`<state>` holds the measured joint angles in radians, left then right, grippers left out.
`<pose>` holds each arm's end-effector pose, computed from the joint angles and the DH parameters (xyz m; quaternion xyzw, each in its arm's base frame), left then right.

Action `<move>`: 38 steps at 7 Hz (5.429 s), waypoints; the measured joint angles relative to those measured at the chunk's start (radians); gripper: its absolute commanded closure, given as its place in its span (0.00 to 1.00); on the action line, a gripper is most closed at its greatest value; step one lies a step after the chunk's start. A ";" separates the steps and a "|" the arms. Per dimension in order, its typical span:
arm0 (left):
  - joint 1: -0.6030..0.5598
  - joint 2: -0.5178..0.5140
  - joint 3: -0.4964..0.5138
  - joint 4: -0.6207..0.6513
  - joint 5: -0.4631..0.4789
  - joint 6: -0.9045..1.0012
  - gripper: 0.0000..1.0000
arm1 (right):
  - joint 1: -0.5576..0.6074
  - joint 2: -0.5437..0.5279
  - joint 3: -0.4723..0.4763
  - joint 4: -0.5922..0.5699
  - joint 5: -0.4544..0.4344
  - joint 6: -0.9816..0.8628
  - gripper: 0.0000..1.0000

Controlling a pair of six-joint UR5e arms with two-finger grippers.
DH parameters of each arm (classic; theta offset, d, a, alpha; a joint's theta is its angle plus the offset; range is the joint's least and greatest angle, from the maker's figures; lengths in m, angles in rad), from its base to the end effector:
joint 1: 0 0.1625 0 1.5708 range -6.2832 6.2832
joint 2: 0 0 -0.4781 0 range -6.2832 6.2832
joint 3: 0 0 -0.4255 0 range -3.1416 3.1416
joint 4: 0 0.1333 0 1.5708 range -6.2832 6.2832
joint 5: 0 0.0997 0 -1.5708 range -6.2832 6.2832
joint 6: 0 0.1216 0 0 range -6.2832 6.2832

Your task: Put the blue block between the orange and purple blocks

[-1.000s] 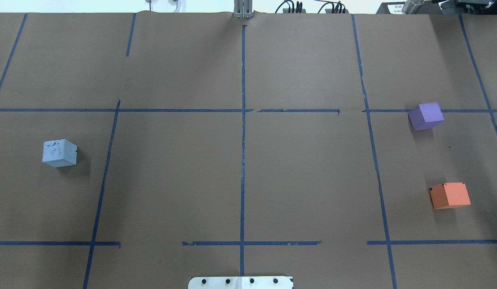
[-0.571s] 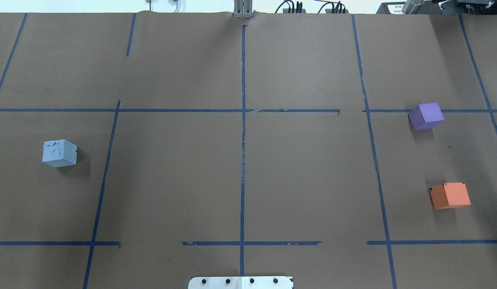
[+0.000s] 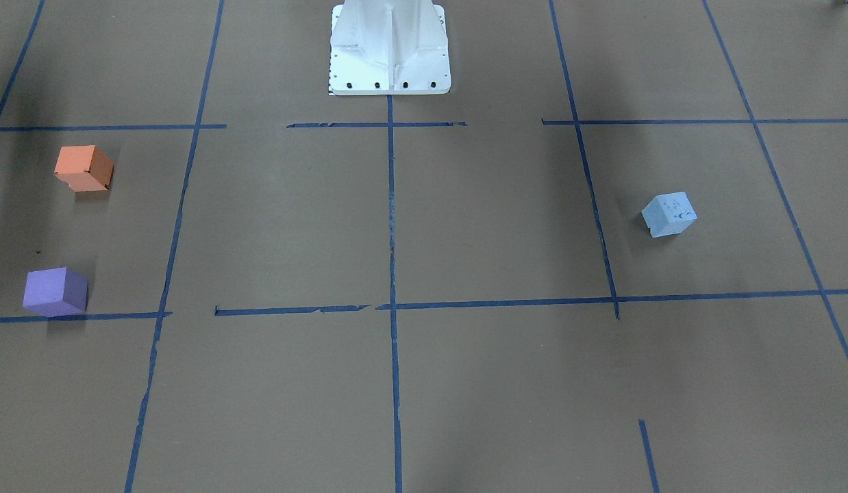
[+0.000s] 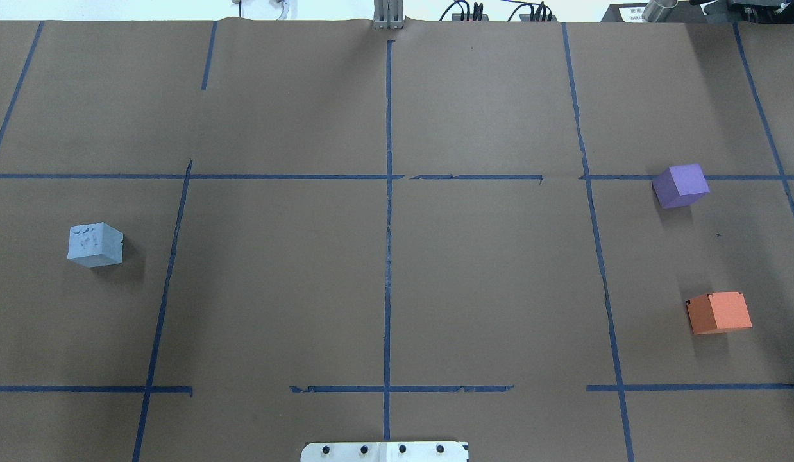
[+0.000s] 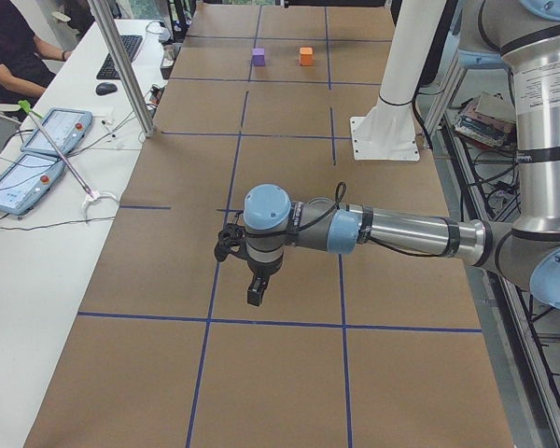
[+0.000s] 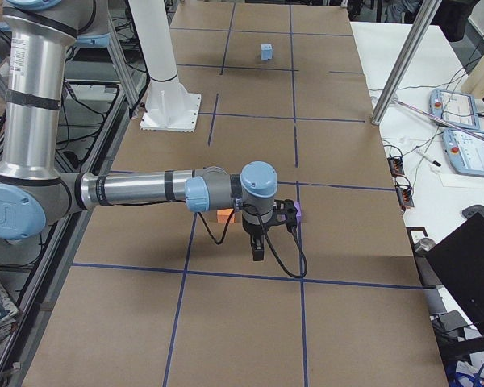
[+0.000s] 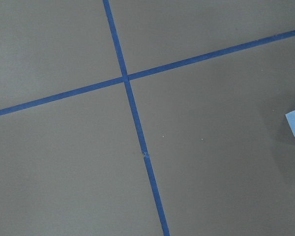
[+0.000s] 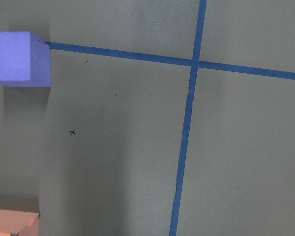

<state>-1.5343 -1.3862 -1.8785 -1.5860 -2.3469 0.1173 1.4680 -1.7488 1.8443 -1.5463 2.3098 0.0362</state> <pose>-0.0318 -0.4467 0.6524 0.0792 0.3746 0.0970 0.9187 0.0051 -0.4516 0.6698 0.0307 -0.3635 -0.0526 0.9296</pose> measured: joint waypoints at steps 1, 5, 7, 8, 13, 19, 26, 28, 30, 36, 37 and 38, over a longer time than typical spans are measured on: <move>0.024 -0.001 -0.001 -0.004 0.000 -0.063 0.00 | 0.000 0.000 0.000 0.000 -0.001 0.000 0.00; 0.342 -0.045 0.010 -0.251 0.012 -0.678 0.00 | -0.001 -0.001 -0.001 0.000 -0.002 0.001 0.00; 0.502 -0.120 0.026 -0.324 0.085 -0.984 0.00 | -0.002 -0.001 -0.001 0.000 -0.003 0.000 0.00; 0.554 -0.134 0.033 -0.332 0.138 -1.037 0.00 | -0.001 -0.002 -0.002 0.000 -0.003 0.000 0.00; 0.613 -0.208 0.133 -0.341 0.176 -1.072 0.00 | -0.001 -0.002 -0.001 0.000 -0.001 0.002 0.00; 0.692 -0.324 0.242 -0.374 0.174 -1.099 1.00 | -0.001 -0.002 -0.001 0.000 0.002 0.002 0.00; 0.982 -1.050 0.436 -0.088 0.380 -1.267 0.91 | -0.005 0.002 0.001 0.003 0.011 0.002 0.00; 1.015 -1.105 0.530 -0.088 0.410 -1.265 0.67 | -0.006 0.005 0.002 0.027 0.018 0.003 0.00; 1.023 -1.133 0.587 -0.091 0.414 -1.262 0.36 | -0.007 0.005 0.001 0.048 0.032 0.003 0.00; 1.033 -1.126 0.543 -0.093 0.474 -1.264 0.00 | -0.099 0.031 0.022 0.208 0.042 0.147 0.00; 1.022 -1.092 0.456 -0.088 0.475 -1.267 0.00 | -0.152 0.045 0.027 0.296 0.045 0.284 0.00; 1.003 -1.020 0.331 -0.086 0.474 -1.270 0.00 | -0.212 0.061 0.040 0.368 0.046 0.443 0.00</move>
<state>-0.5308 -2.4065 -1.5473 -1.6719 -1.8734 -1.1523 1.2562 -1.6882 1.8838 -1.1781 2.3563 0.4794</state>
